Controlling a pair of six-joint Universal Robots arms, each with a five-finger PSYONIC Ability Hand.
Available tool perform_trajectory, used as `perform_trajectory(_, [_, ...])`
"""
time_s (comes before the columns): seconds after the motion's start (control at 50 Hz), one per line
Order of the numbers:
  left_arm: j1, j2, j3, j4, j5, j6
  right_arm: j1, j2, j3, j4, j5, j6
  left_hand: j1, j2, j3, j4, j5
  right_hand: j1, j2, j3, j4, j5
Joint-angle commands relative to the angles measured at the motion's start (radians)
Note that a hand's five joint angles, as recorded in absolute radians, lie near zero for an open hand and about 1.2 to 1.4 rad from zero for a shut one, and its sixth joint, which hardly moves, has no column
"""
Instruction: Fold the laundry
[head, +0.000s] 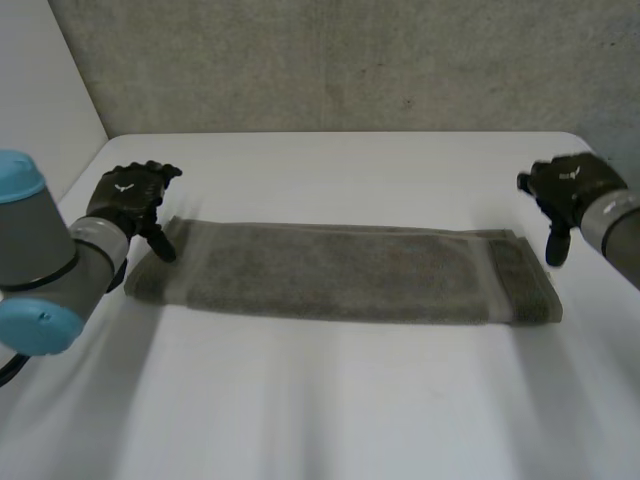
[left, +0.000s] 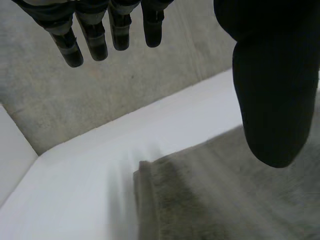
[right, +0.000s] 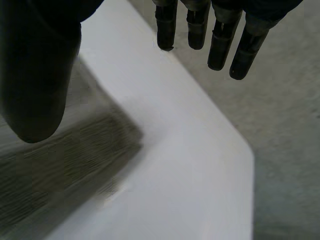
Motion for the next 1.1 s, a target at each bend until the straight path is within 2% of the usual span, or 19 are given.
perform_trajectory(0.02, [0.008, 0.123, -0.146, 0.077, 0.001, -0.101, -0.05, -0.042, 0.18, -0.005, -0.075, 0.017, 0.0, 0.007, 0.006, 0.009, -0.036, -0.06, -0.073, -0.068, -0.085, -0.061])
perform_trajectory(0.18, [-0.006, 0.151, -0.223, 0.145, 0.001, -0.105, -0.123, -0.029, 0.355, -0.154, -0.182, 0.071, 0.0, 0.007, 0.006, 0.009, -0.036, 0.043, 0.029, 0.035, 0.017, 0.042])
perform_trajectory(0.36, [-0.014, 0.151, -0.236, 0.146, 0.001, -0.105, -0.13, 0.057, 0.372, -0.295, -0.197, 0.065, 0.0, 0.007, 0.006, 0.009, -0.036, 0.331, 0.317, 0.323, 0.305, 0.33])
perform_trajectory(0.4, [-0.014, 0.152, -0.238, 0.148, 0.001, -0.105, -0.133, 0.079, 0.364, -0.3, -0.197, 0.06, 0.0, 0.007, 0.006, 0.009, -0.036, 0.457, 0.444, 0.449, 0.431, 0.456])
perform_trajectory(0.44, [-0.014, 0.151, -0.238, 0.15, 0.001, -0.105, -0.137, 0.109, 0.342, -0.303, -0.174, 0.057, 0.0, 0.007, 0.006, 0.009, -0.036, 1.038, 1.025, 1.03, 1.012, 1.037])
perform_trajectory(0.48, [-0.014, 0.151, -0.239, 0.15, 0.001, -0.105, -0.148, 0.113, 0.328, -0.303, -0.162, 0.058, 0.0, 0.007, 0.006, 0.009, -0.036, 1.159, 1.146, 1.151, 1.134, 1.158])
perform_trajectory(0.62, [-0.012, 0.152, -0.239, 0.15, 0.001, -0.105, -0.257, 0.067, 0.295, -0.304, -0.061, 0.034, 0.0, 0.007, 0.006, 0.009, -0.036, 1.161, 1.147, 1.153, 1.135, 1.16])
perform_trajectory(0.72, [-0.012, 0.152, -0.239, 0.15, 0.0, -0.105, -0.36, 0.044, 0.211, -0.297, -0.026, -0.13, 0.0, 0.007, 0.006, 0.009, -0.036, 1.161, 1.147, 1.153, 1.135, 1.16])
perform_trajectory(0.8, [-0.014, 0.154, -0.239, 0.15, 0.0, -0.105, -0.355, 0.041, 0.153, -0.297, -0.006, -0.217, 0.0, 0.007, 0.006, 0.009, -0.036, 1.161, 1.147, 1.153, 1.135, 1.16])
perform_trajectory(0.84, [-0.014, 0.154, -0.241, 0.15, 0.0, -0.105, -0.34, 0.039, 0.121, -0.295, 0.022, -0.228, 0.0, 0.007, 0.006, 0.009, -0.036, 1.161, 1.147, 1.153, 1.135, 1.16])
perform_trajectory(0.88, [-0.014, 0.154, -0.244, 0.15, 0.001, -0.105, -0.225, 0.021, 0.058, -0.292, 0.065, -0.225, 0.0, 0.007, 0.006, 0.009, -0.036, 1.161, 1.147, 1.153, 1.135, 1.16])
perform_trajectory(0.9, [-0.014, 0.154, -0.244, 0.15, 0.001, -0.105, -0.225, 0.021, 0.058, -0.292, 0.065, -0.225, 0.0, 0.007, 0.006, 0.009, -0.036, 1.161, 1.147, 1.153, 1.135, 1.16])
perform_trajectory(0.92, [-0.014, 0.155, -0.244, 0.15, 0.001, -0.105, -0.141, 0.013, 0.024, -0.292, 0.076, -0.23, 0.0, 0.007, 0.006, 0.009, -0.036, 1.161, 1.147, 1.153, 1.135, 1.16])
perform_trajectory(0.94, [-0.014, 0.155, -0.244, 0.15, 0.001, -0.105, -0.14, 0.013, 0.024, -0.292, 0.076, -0.23, 0.0, 0.007, 0.006, 0.009, -0.036, 1.161, 1.147, 1.153, 1.135, 1.16])
perform_trajectory(0.98, [-0.014, 0.155, -0.246, 0.15, 0.001, -0.105, 0.017, 0.013, -0.034, -0.297, 0.082, -0.233, 0.0, 0.007, 0.006, 0.009, -0.036, 1.161, 1.147, 1.153, 1.135, 1.16])
perform_trajectory(1.0, [-0.014, 0.155, -0.247, 0.15, 0.001, -0.105, 0.018, 0.013, -0.034, -0.297, 0.082, -0.233, 0.0, 0.007, 0.006, 0.009, -0.036, 1.161, 1.147, 1.153, 1.135, 1.16])
perform_trajectory(1.04, [-0.014, 0.155, -0.247, 0.15, 0.001, -0.105, 0.179, 0.019, -0.07, -0.303, 0.083, -0.242, 0.0, 0.007, 0.006, 0.009, -0.036, 1.161, 1.147, 1.153, 1.135, 1.16])
perform_trajectory(1.06, [-0.015, 0.155, -0.249, 0.15, 0.001, -0.105, 0.18, 0.019, -0.07, -0.303, 0.083, -0.242, 0.0, 0.007, 0.006, 0.009, -0.036, 1.161, 1.147, 1.153, 1.135, 1.16])
perform_trajectory(1.1, [-0.015, 0.155, -0.25, 0.151, 0.001, -0.104, 0.357, 0.065, -0.094, -0.306, 0.073, -0.268, 0.0, 0.007, 0.006, 0.009, -0.036, 1.161, 1.147, 1.153, 1.135, 1.16])
